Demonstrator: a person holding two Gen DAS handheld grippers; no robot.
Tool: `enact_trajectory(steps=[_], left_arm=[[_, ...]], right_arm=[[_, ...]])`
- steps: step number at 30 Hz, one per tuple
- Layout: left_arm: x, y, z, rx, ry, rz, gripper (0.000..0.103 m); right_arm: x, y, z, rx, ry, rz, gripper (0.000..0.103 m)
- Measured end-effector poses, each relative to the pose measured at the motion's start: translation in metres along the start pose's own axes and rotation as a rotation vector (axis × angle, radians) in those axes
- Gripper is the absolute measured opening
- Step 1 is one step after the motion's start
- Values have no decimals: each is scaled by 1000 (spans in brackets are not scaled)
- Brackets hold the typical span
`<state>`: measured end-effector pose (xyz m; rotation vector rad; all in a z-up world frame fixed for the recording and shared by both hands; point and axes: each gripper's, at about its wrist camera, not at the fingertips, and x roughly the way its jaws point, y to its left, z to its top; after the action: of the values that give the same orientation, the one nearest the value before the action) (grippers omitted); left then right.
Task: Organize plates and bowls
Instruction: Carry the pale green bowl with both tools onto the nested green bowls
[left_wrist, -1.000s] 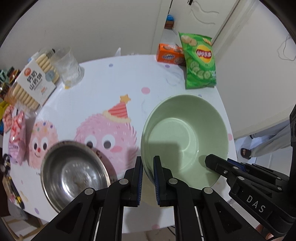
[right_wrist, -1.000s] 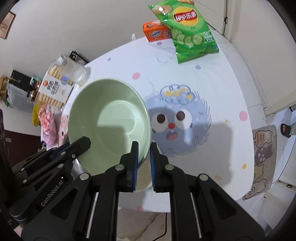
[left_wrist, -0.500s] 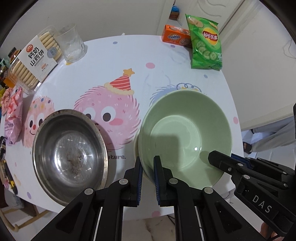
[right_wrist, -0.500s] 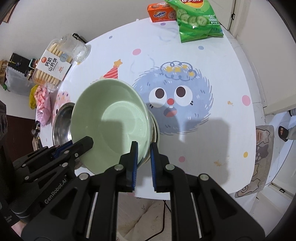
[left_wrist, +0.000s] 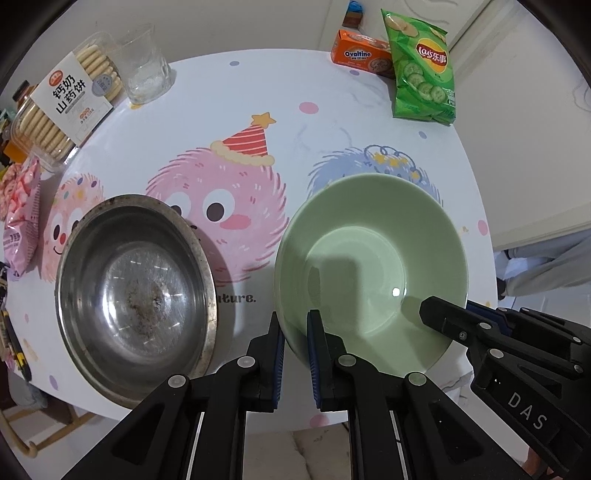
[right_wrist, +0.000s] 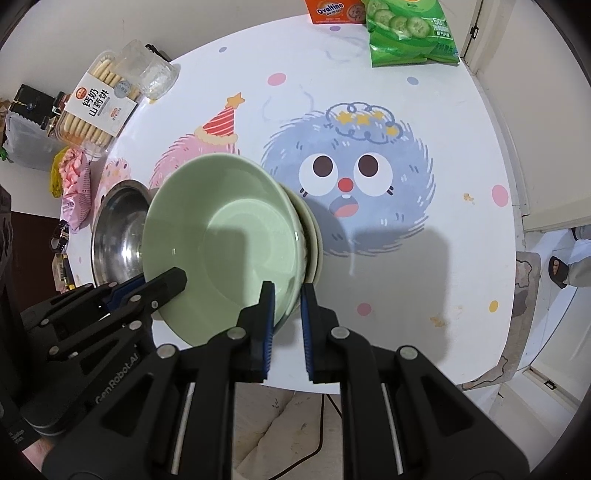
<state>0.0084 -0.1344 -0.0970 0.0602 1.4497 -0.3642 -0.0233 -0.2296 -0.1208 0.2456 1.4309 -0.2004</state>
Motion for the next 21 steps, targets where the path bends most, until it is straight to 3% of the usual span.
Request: enact_trajectory(steps=[13,21], left_arm=[[5,-1,3,11,5,7,12],[4,-1,3,23,1,20,19]], right_arm=[[3,3,3,-4,7,-15,17],[-5,4,6,-9,-16,-19,17]])
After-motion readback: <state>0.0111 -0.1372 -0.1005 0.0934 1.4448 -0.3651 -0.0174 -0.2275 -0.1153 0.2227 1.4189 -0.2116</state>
